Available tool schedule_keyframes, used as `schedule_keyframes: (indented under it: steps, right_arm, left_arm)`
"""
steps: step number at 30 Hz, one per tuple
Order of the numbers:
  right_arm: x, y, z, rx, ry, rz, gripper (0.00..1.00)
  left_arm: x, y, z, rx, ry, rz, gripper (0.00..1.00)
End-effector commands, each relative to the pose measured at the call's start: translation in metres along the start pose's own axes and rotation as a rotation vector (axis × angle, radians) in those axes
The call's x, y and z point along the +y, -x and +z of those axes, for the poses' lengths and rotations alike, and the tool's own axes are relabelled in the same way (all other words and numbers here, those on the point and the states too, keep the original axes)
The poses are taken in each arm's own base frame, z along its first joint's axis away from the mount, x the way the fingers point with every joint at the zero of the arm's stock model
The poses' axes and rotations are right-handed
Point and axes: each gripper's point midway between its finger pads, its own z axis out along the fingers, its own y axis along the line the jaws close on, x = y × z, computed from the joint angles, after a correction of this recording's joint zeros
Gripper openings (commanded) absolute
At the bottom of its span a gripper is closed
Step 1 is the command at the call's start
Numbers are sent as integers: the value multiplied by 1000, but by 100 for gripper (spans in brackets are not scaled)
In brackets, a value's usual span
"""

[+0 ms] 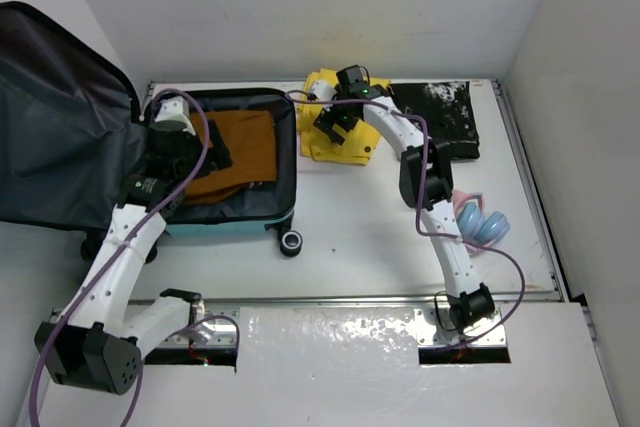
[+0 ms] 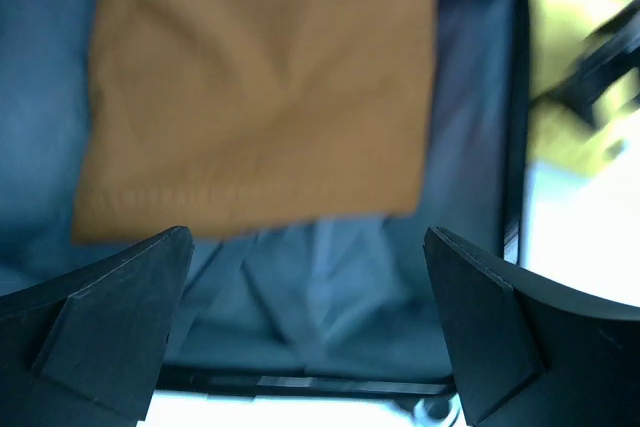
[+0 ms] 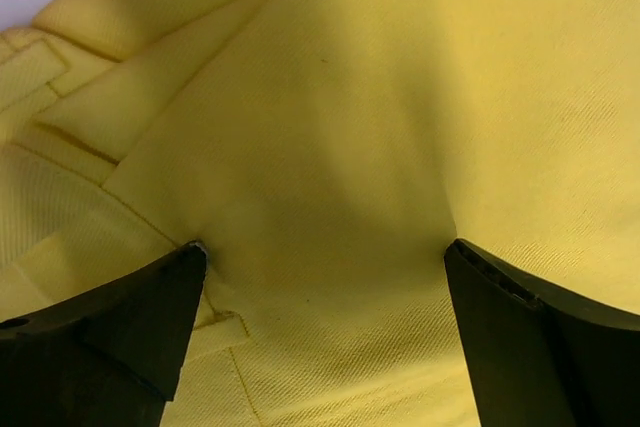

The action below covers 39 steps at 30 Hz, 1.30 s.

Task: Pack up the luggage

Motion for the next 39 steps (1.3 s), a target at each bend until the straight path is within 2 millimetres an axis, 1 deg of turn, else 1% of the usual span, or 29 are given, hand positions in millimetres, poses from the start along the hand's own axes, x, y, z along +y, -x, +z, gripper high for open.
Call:
schedule_keyframes:
  steps: [1, 5, 6, 8, 10, 11, 12, 13, 14, 15, 16, 17, 18, 19, 20, 21, 22, 23, 24, 25, 26, 27, 31, 32, 33, 34, 36, 37, 39]
  right_arm:
    - [50, -74, -8, 178, 291, 120, 97]
    - [99, -114, -17, 320, 473, 159, 76]
    - [104, -125, -18, 372, 482, 146, 74]
    - [117, -139, -17, 448, 509, 131, 60]
    - [132, -137, -23, 448, 569, 146, 50]
    - [140, -139, -30, 455, 589, 161, 9]
    - [143, -140, -32, 456, 577, 181, 0]
    - [149, -138, -35, 451, 578, 199, 0]
    - [163, -147, -38, 459, 602, 230, 0]
    - [161, -127, -52, 414, 569, 302, 0]
    - [169, -119, -60, 385, 576, 347, 0]
    - [194, -127, -52, 324, 595, 397, 0]
    - [196, -121, -54, 301, 514, 491, 0]
    - [188, -95, -74, 217, 398, 482, 0]
    - [189, -113, -66, 227, 232, 596, 0]
    - [185, -112, -72, 210, 158, 676, 0]
    - [169, -88, -81, 87, 89, 768, 0]
    - [192, -113, -84, 129, 72, 924, 0]
    - [204, -109, -89, 123, 41, 937, 0]
    - [201, -92, -97, 45, 1, 935, 0]
    - [211, -96, -100, 59, -21, 952, 0]
    - [222, -87, -101, 49, -13, 946, 0]
    - [233, -71, -114, 5, -74, 1007, 2]
    - [237, -70, -126, -26, -56, 1008, 34]
    - [243, -63, -133, -49, -14, 997, 54]
    - [244, -66, -141, -43, -10, 981, 59]
    - [225, -52, -168, -111, -20, 907, 75]
    - [213, -36, -179, -160, 2, 786, 81]
    - [184, -28, -191, -169, 9, 710, 82]
  left_arm:
    - [-9, 3, -10, -2, -61, 42, 100]
    - [-22, 10, -21, -11, -131, 40, 100]
    - [-21, 9, -22, -11, -130, 40, 100]
    - [-22, 10, -25, -16, -138, 39, 100]
    - [-21, 7, -26, -13, -142, 41, 100]
    - [-21, 6, -25, -13, -139, 38, 100]
    - [-21, 4, -25, -9, -142, 40, 100]
    - [-22, 1, -24, 1, -150, 43, 100]
    - [-22, -1, -23, 8, -151, 43, 100]
    - [-21, -6, -22, 21, -152, 42, 100]
    - [-23, -8, -21, 30, -162, 41, 100]
    - [-24, -11, -21, 35, -170, 38, 100]
    - [-27, -17, -20, 54, -192, 29, 100]
    - [-32, -21, -22, 65, -220, 26, 100]
    - [-31, -26, -22, 78, -223, 21, 100]
    - [-32, -28, -24, 81, -230, 16, 100]
    - [-33, -30, -27, 80, -240, 12, 100]
    - [-34, -31, -29, 80, -245, 1, 100]
    - [-33, -36, -30, 84, -245, -4, 100]
    - [-32, -35, -34, 75, -244, -11, 100]
    - [-30, -37, -35, 75, -237, -15, 100]
    - [-28, -38, -37, 73, -231, -18, 100]
    - [-23, -38, -44, 61, -211, -19, 100]
    - [-21, -39, -45, 63, -208, -14, 100]
    - [-20, -38, -48, 56, -208, -10, 100]
    - [-19, -37, -48, 50, -200, -4, 100]
    - [-16, -37, -49, 57, -190, 15, 100]
    - [-11, -37, -46, 54, -160, 30, 100]
    - [-12, -42, -40, 77, -160, 40, 100]
